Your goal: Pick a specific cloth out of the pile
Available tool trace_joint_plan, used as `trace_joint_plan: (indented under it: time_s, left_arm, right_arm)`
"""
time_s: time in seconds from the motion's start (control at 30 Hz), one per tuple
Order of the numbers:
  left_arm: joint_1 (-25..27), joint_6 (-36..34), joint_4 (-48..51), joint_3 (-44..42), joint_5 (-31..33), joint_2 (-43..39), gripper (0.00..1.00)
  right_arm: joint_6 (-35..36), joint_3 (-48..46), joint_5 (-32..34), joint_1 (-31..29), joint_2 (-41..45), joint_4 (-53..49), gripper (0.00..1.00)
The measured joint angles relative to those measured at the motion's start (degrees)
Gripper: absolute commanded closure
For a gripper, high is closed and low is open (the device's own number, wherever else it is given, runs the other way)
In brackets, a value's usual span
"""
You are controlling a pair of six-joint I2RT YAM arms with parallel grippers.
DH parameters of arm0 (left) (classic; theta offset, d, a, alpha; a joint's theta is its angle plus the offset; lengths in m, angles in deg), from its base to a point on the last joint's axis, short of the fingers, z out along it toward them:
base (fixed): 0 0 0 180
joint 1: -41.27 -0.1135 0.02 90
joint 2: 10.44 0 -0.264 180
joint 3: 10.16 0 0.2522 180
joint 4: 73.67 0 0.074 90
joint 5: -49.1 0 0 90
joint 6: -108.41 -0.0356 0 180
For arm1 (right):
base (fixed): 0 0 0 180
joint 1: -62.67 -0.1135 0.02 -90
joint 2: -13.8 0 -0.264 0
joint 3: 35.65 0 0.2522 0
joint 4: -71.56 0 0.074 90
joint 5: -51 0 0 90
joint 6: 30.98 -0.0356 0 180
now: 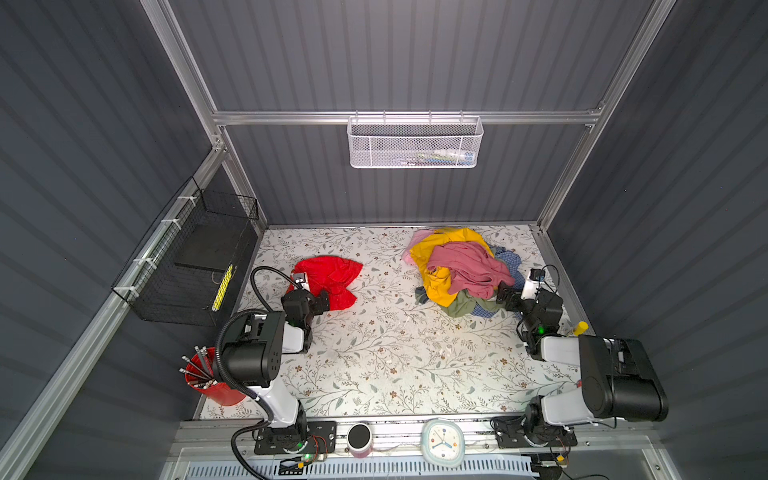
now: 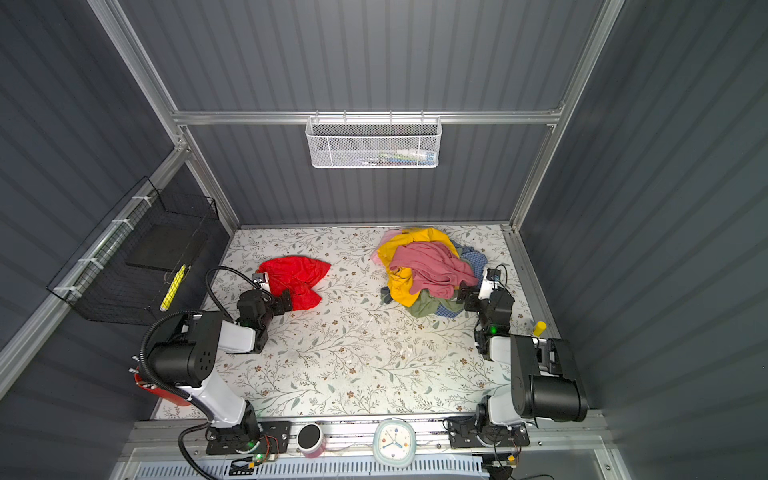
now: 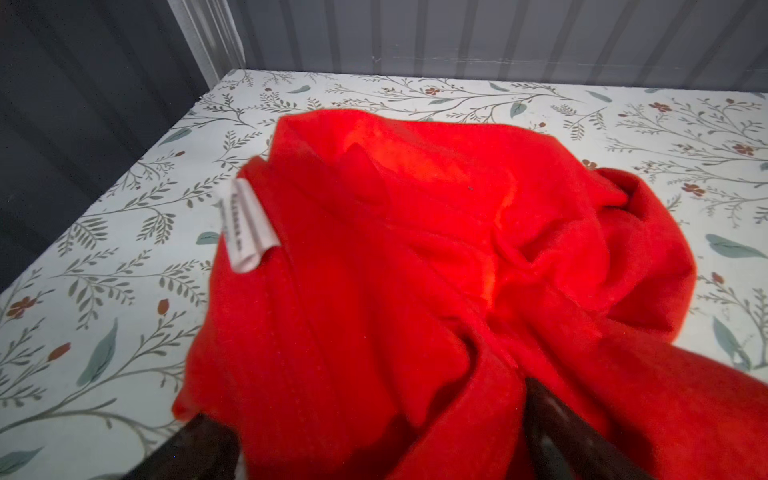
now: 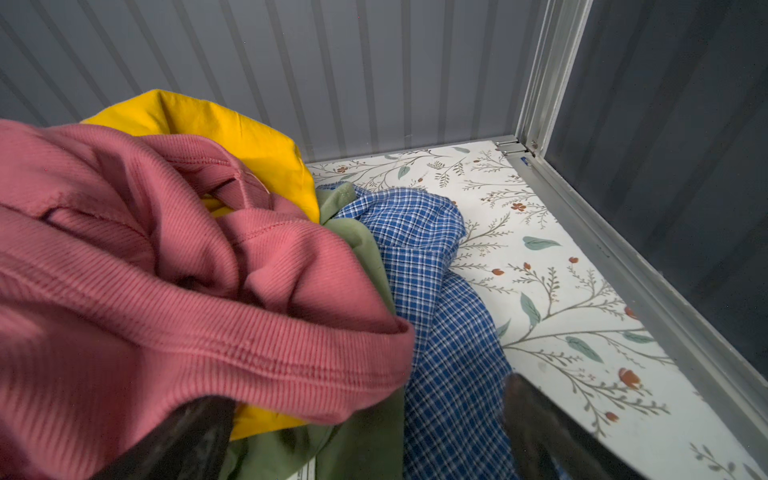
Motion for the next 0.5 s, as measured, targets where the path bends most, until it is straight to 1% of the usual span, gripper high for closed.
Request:
trace_joint_plan:
  time_s: [0.5]
  left_arm:
    - [0.04, -0.87, 0.72, 0.04, -2.27, 0.0, 0.0]
  right_arm:
    - [0.0, 0.0, 0.0, 0.0, 0.0, 0.0, 0.01]
